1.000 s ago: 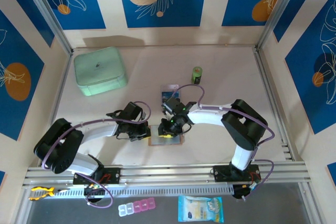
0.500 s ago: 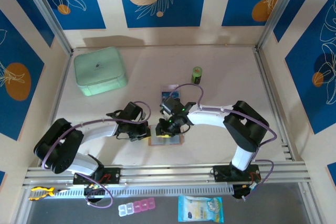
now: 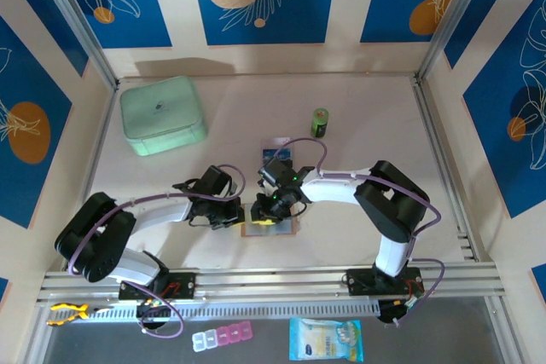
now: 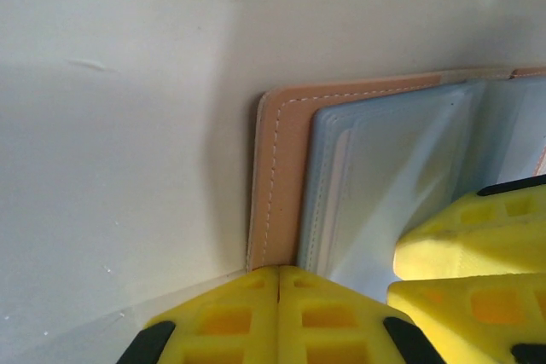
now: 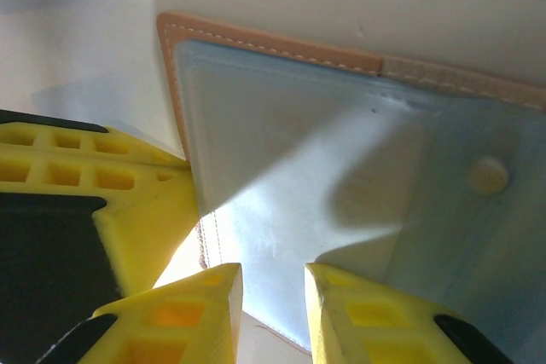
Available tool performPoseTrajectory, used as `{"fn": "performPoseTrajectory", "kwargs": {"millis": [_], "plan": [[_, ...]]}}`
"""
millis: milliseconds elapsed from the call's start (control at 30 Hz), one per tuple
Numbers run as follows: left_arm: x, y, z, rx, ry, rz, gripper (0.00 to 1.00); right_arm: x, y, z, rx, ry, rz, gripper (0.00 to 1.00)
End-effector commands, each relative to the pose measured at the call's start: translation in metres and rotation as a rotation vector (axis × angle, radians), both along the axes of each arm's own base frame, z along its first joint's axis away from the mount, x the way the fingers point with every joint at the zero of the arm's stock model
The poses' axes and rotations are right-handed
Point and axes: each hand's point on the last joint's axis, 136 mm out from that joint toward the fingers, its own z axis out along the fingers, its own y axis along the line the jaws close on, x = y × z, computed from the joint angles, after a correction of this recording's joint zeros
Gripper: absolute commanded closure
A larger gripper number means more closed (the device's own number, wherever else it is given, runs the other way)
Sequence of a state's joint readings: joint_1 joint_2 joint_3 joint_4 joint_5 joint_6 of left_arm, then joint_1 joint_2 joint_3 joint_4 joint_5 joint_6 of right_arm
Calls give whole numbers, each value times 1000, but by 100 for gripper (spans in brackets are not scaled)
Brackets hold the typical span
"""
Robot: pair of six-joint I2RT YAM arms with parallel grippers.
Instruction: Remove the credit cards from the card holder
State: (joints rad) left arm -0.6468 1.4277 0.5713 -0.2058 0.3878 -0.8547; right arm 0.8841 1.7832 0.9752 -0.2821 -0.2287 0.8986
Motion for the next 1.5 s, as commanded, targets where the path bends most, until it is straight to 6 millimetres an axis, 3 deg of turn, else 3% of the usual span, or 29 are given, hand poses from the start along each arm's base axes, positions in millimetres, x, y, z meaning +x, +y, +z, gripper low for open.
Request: {"fn": "performPoseTrajectory", "kwargs": {"millis": [0,867,967,1133,1467], "plan": [[-9,13,-9,79,29,-5,100,-2,-19,-4,-61,13,-10,72],[0,12,10,71,-18,9,100,0,-27,13,66,-2,-16,73],[4,9,16,54,-34,14,100,1,-22,24,96,-24,-10,73],[4,1,10,25,-10,4,100,1,-6,32,151,-23,4,73],[-5,12,-6,84,27,0,100,-4,23,14,137,18,50,73]]}}
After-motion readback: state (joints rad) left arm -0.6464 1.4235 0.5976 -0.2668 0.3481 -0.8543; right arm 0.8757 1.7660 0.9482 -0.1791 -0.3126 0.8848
